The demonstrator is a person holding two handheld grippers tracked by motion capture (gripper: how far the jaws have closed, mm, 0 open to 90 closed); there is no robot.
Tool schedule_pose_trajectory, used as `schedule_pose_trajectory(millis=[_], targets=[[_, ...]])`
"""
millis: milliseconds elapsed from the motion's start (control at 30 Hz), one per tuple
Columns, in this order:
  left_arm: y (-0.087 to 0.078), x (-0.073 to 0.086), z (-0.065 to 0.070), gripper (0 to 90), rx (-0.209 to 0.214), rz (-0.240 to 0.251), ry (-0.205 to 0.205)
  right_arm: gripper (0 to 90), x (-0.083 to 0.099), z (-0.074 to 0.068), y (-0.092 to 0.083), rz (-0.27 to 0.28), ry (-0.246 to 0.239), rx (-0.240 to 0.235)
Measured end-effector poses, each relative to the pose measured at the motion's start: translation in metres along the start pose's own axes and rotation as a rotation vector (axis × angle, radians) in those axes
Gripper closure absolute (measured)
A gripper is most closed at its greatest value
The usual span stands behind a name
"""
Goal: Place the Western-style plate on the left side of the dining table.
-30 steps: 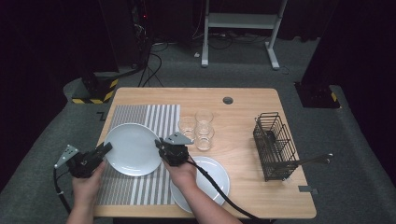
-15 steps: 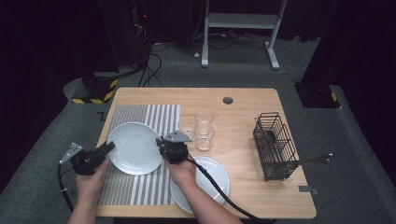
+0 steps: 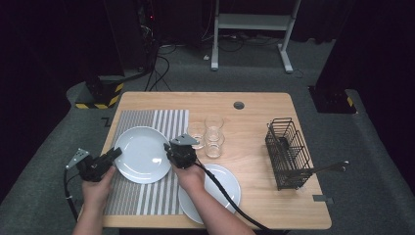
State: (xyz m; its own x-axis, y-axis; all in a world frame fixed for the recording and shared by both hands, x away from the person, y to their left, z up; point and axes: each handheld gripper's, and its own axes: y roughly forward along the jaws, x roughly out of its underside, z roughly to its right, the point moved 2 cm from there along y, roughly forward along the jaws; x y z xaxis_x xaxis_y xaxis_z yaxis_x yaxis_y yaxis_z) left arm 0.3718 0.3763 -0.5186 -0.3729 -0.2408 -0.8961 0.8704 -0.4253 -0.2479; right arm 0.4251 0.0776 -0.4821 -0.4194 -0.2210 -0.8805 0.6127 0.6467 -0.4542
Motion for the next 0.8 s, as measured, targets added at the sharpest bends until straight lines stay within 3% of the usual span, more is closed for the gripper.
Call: schedule_pose_trajectory(millis=[267,800], targets=[[0.004,0.003,-0.004,75.8,0.002,-0.014,-0.021,75.8,-0.001,0.001,0.007,-0.034,0.015,0.02],[0.007,0.005,-0.005,76.4,-0.02,-0.033,-0.027,71.8,0.001,0.007,0.017,-0.099,0.079,-0.003]])
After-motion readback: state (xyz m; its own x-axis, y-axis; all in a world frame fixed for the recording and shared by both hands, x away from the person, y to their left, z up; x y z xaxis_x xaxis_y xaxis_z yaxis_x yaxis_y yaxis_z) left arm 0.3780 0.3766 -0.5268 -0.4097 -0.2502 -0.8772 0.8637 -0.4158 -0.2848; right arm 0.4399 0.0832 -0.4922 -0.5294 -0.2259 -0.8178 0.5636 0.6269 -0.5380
